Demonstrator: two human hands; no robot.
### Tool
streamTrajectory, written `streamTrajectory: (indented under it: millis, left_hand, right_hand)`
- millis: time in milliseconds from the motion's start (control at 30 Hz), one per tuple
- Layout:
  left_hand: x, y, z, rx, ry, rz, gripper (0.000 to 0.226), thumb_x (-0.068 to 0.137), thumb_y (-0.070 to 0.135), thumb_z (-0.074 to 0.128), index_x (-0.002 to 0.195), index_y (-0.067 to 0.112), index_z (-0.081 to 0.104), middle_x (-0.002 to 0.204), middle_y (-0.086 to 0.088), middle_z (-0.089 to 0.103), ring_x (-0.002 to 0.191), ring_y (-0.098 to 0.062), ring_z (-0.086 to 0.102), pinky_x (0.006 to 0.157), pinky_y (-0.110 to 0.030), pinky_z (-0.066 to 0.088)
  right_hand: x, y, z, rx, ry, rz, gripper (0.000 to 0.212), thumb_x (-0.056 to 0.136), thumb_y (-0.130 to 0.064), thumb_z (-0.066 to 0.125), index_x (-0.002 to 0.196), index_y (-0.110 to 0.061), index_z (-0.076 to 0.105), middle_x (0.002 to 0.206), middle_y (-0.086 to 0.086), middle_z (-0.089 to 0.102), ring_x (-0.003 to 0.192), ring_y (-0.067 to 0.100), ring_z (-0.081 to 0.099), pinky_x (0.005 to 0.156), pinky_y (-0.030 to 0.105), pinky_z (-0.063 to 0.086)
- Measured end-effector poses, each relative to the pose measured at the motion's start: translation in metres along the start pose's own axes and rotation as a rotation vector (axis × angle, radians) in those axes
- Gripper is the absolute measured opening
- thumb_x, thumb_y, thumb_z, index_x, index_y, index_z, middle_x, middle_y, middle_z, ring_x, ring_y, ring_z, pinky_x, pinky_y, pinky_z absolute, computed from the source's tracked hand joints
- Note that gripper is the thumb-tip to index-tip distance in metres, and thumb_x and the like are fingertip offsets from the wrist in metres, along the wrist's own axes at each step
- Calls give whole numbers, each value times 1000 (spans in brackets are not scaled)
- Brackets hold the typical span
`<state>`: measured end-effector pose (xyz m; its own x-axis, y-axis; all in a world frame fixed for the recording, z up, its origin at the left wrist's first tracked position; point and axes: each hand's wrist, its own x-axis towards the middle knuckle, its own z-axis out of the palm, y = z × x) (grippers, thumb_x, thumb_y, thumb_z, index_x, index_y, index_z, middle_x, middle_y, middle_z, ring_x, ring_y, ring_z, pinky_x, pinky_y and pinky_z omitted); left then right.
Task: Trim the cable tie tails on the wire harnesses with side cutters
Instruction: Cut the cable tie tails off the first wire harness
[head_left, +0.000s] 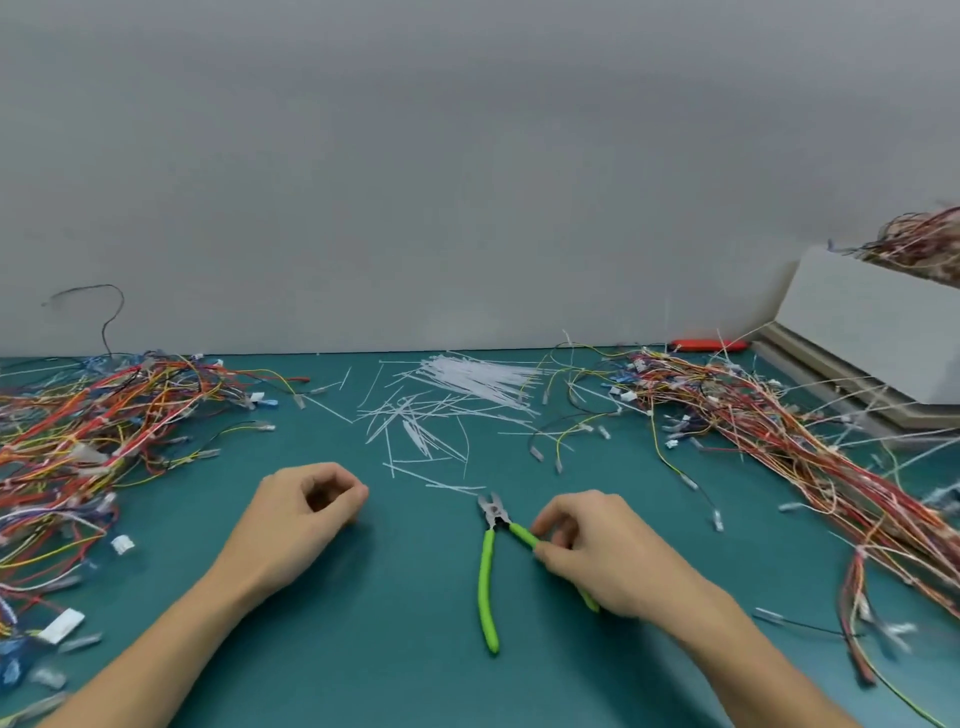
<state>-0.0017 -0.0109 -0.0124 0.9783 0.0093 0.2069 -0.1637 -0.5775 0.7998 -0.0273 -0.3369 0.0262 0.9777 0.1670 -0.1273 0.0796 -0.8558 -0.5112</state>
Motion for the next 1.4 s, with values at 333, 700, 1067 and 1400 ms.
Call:
streamTrajectory:
  millis: [333, 700, 1067, 1400]
  left_hand:
    - [4, -6, 1, -26, 37, 13, 7, 95, 28, 72, 89, 31, 75, 68, 2, 71, 59, -10, 61, 62, -24, 48]
    - [9, -9, 4, -53, 30, 15, 7, 94, 27, 72, 89, 30, 76, 68, -1, 71, 57, -10, 60, 60, -26, 48]
    - [12, -16, 4, -35, 26, 4, 6, 95, 32, 71, 94, 32, 76, 69, 0, 72, 58, -11, 60, 58, -27, 49]
    - [12, -14, 4, -43, 26, -2, 6, 95, 30, 71, 93, 32, 76, 70, 0, 73, 57, -9, 60, 59, -23, 48]
  right_hand:
    - [77, 120, -135, -90, 697, 266, 30, 90, -11, 66, 120, -15, 72, 117, 9, 71, 104, 28, 64, 89, 37, 51]
    - [79, 189, -157, -171, 527, 430, 45, 92, -41, 76, 126, -12, 69, 115, 14, 74, 99, 32, 67, 92, 42, 53]
    - [70, 155, -200, -124, 832, 229, 31, 100, -38, 62, 110, -15, 80, 88, 5, 78, 74, 29, 68, 79, 45, 58]
    - [79, 57, -267, 11, 1065, 95, 35, 96, -36, 56, 97, -10, 80, 81, 13, 75, 82, 32, 71, 82, 44, 59]
